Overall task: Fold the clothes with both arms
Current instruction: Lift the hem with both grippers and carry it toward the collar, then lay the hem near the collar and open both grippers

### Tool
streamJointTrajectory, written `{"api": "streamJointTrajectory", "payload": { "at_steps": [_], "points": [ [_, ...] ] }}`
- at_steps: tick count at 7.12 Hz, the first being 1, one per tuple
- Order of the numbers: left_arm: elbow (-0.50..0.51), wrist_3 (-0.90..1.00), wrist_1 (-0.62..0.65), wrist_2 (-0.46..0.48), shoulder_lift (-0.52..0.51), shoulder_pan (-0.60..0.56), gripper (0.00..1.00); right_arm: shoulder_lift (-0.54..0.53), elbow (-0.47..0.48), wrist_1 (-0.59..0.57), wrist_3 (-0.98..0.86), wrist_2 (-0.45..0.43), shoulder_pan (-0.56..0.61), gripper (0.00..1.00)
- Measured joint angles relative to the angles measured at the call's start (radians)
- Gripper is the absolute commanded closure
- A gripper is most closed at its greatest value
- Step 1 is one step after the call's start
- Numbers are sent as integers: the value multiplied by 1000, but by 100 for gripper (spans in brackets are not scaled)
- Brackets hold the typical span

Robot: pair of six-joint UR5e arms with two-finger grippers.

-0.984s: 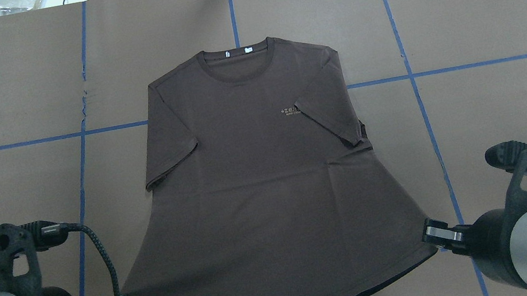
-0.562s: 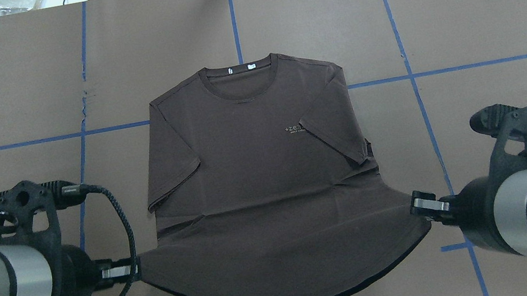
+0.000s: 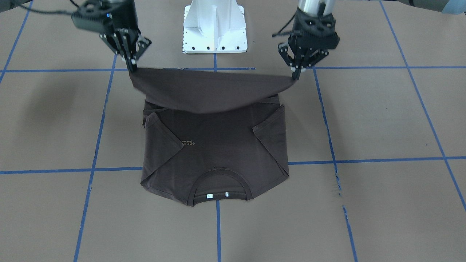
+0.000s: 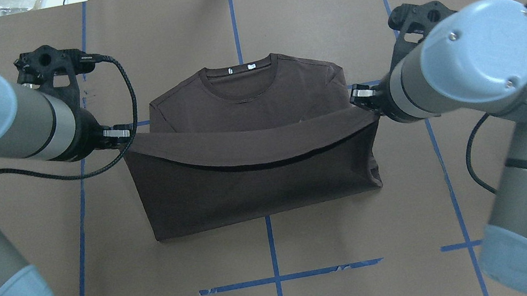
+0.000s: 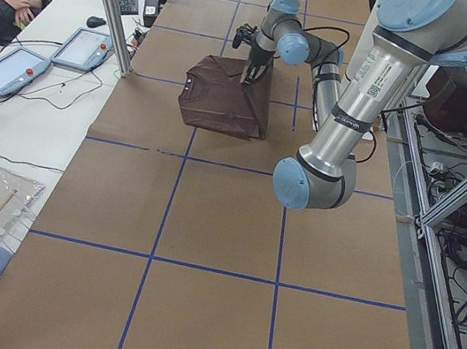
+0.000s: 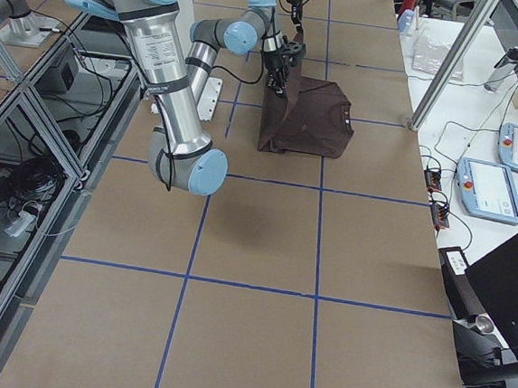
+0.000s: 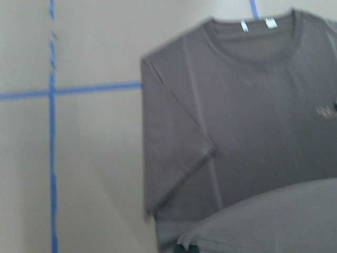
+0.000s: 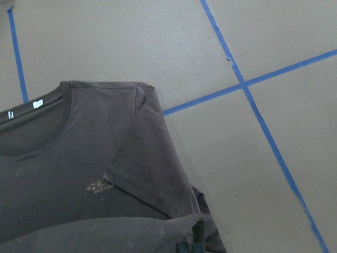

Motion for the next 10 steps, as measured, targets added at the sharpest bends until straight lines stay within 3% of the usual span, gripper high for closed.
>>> {"api": "streamJointTrajectory", "payload": {
  "at_steps": [2,5,8,9,10],
  "points": [
    [252,32,-223,1,-36,-50,100,24,-267,235,-49,16,84,100],
    [569,67,-463,8,-109,-75,100,119,-606,456,-92,17,141,100],
    [759,84,-591,8,-164,-80,100,145,-756,572,-98,17,147,100],
    [784,85,-608,8,-173,-79,49,147,-770,578,-99,17,146,56],
    [793,88,-614,8,-176,-77,0,147,-779,580,-100,17,145,1]
  ]
}}
